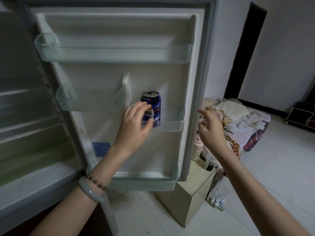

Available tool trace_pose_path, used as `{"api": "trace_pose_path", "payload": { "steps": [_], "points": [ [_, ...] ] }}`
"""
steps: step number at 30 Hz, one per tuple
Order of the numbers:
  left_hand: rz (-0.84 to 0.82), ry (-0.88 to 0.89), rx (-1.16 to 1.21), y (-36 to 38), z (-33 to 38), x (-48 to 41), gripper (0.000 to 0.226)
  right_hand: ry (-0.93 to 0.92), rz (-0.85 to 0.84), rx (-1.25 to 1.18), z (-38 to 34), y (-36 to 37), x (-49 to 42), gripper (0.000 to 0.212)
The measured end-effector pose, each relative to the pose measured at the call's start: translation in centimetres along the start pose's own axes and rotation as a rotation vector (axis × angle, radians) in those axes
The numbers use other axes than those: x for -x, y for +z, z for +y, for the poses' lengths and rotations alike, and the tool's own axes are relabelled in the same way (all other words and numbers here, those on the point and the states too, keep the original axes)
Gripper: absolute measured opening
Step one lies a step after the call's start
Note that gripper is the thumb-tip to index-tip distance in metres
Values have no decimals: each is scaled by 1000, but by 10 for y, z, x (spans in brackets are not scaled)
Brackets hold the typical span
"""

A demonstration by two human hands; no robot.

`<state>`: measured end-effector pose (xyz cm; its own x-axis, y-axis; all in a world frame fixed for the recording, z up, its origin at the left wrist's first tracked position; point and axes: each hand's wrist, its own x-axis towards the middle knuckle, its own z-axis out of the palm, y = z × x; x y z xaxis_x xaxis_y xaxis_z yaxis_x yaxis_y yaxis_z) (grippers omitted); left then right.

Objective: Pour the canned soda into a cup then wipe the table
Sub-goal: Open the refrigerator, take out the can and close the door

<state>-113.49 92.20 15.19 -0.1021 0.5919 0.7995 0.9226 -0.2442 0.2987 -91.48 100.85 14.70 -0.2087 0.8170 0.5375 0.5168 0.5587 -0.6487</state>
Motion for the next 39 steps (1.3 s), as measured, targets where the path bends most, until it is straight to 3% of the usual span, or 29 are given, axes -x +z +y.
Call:
{"api": "trace_pose_path", "payload": {
  "steps": [3,6,10,16,22,26,31,39],
  "points": [
    [-26,-278,124,-8,1,-25,63,-117,-21,-41,-44,-3,-14,53],
    [-142,-496,197,3,-3,-46,86,-135,-228,-71,-72,20,-30,59],
    [-266,-648,220,16,-8,-58,72,59,-494,-90,-84,45,-44,55],
    [-264,-671,123,22,-8,-61,71,136,-540,-97,-83,49,-51,47],
    [-110,-567,187,10,5,-68,65,53,-447,-233,-92,32,-51,71],
    [-51,-479,246,-15,22,-70,61,4,-408,-259,-110,5,-41,57],
    [-115,-453,304,-41,39,-50,57,-57,-476,-367,-108,-14,-13,54],
    [-212,-566,308,-38,59,21,70,-82,-575,-436,-67,-18,52,50]
  ]
}}
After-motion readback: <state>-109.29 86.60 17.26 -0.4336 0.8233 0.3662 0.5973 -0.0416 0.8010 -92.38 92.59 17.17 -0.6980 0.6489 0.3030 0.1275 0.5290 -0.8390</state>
